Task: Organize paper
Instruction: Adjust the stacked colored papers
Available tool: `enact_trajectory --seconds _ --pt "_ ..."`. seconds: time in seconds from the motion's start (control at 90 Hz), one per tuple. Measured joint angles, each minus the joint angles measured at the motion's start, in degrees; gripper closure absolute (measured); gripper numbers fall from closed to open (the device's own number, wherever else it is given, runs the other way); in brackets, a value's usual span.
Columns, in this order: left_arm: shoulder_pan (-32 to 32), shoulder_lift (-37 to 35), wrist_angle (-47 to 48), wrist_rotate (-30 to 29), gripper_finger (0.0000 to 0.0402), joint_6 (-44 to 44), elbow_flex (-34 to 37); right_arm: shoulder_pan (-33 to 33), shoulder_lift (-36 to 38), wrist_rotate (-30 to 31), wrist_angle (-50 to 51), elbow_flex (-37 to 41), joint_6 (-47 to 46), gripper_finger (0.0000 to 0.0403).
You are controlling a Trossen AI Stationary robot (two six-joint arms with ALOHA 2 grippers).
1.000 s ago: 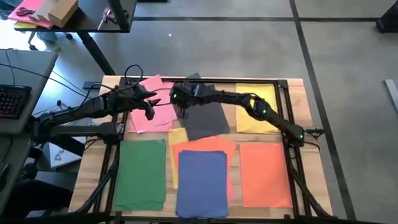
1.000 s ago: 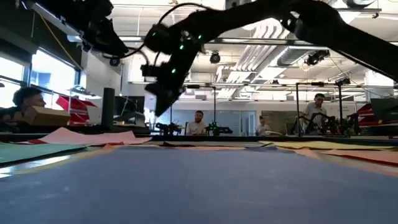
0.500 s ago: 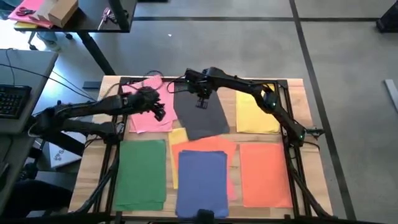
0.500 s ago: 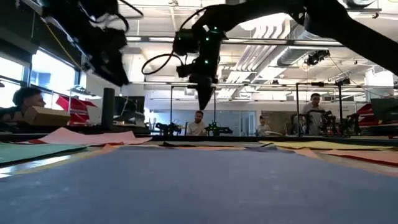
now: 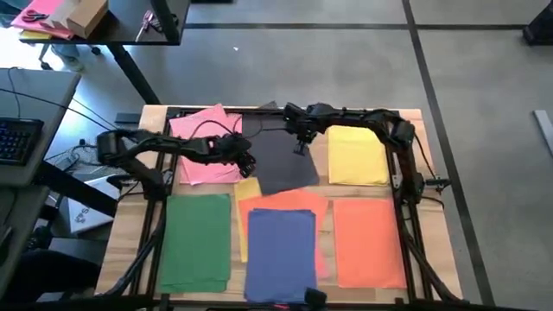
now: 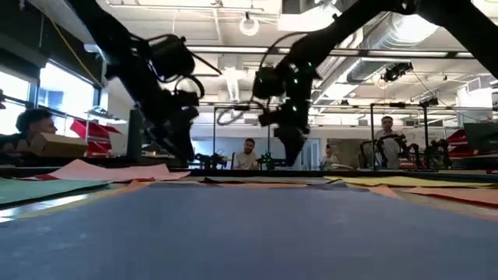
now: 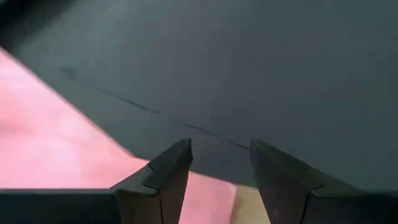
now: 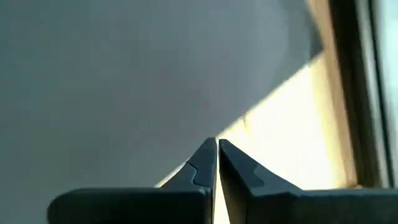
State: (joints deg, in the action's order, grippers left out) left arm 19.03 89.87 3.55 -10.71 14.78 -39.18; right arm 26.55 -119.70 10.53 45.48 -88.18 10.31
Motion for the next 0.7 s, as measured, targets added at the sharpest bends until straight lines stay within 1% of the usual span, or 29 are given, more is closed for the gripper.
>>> enact_trajectory --seconds 0.1,0.211,0.278,0.4,0.578,0.644,0.7 --pt "-0.13 4.18 -0.36 0.26 0.0245 0.18 0.0 -0.53 0.21 -0.36 -1.36 2.33 0.12 0.0403" --pt "-0.69 6.22 -1.89 0.53 0.0245 0.13 -0.33 -0.23 0.14 -0.25 -3.11 2.49 1.08 0.0403" --pt "-1.03 6.58 -1.84 0.44 0.0245 -0.5 -0.31 0.18 0.2 -0.59 -5.81 2.49 2.28 0.0403" --pt "-1.42 6.46 -0.79 0.64 0.0245 -1.69 -0.28 0.92 -0.23 -3.15 -9.15 2.5 3.25 0.0403" --pt "-1.42 6.36 -0.52 0.99 0.0245 -2.26 -0.2 1.88 -2.73 -5.26 -8.71 2.34 3.56 0.0403" --pt "-1.52 6.38 -0.45 1.01 0.0245 -3.27 -0.19 1.73 -3.53 -5.27 -9.87 2.2 3.98 0.0403" --pt "-1.57 6.4 -0.26 1.03 0.0245 -3.8 -0.15 1.68 -3.91 -4.14 -12.26 2.14 4.13 0.0403"
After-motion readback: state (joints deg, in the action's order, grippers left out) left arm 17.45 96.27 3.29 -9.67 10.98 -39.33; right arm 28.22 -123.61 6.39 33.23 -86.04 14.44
